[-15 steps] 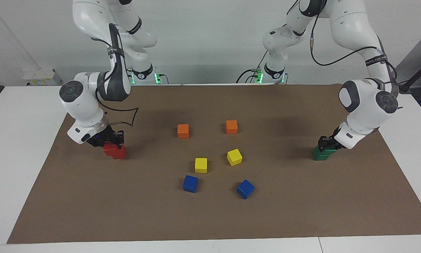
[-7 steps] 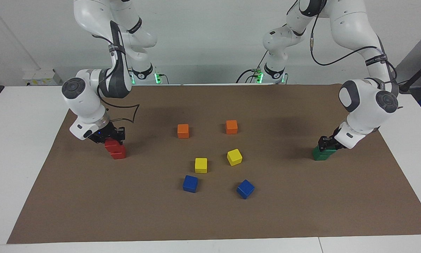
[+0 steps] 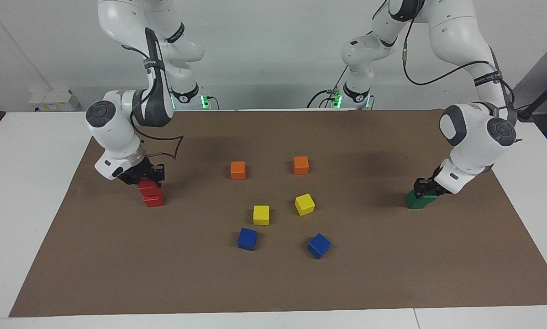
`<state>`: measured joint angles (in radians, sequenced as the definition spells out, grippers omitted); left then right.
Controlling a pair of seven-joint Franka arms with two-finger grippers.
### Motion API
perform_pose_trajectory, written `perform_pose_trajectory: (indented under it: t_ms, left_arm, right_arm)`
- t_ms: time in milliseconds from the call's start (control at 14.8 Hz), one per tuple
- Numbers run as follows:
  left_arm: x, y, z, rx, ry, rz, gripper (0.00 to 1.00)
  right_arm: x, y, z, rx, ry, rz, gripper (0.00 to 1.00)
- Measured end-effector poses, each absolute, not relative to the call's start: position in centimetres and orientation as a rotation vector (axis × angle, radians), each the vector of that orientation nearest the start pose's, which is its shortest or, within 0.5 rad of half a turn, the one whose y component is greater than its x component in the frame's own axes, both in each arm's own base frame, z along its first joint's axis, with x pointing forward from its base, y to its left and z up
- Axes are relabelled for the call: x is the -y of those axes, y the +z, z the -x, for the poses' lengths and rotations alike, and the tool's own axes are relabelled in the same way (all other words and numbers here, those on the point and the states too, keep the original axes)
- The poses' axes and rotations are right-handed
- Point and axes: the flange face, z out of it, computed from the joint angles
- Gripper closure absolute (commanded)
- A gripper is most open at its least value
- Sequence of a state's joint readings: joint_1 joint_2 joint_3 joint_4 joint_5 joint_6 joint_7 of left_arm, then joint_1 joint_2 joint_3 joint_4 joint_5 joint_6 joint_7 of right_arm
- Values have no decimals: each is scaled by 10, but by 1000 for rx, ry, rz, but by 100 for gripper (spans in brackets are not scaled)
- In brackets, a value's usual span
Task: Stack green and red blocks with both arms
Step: 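Lower green onto green while the right gripper lowers red onto red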
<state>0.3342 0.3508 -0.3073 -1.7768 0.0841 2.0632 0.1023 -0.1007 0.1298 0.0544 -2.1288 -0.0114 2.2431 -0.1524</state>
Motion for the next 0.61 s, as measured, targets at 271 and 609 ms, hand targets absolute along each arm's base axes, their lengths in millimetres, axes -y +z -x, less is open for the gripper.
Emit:
perform_pose_trajectory:
  t_ms: [271, 609]
  left_arm:
    - [-36, 365, -635, -162, 71, 3171, 0]
    - [-35, 362, -633, -165, 83, 3171, 0]
  right_arm:
    - [33, 348, -556, 158, 21, 3138, 100]
    - [35, 347, -556, 154, 5, 3139, 100]
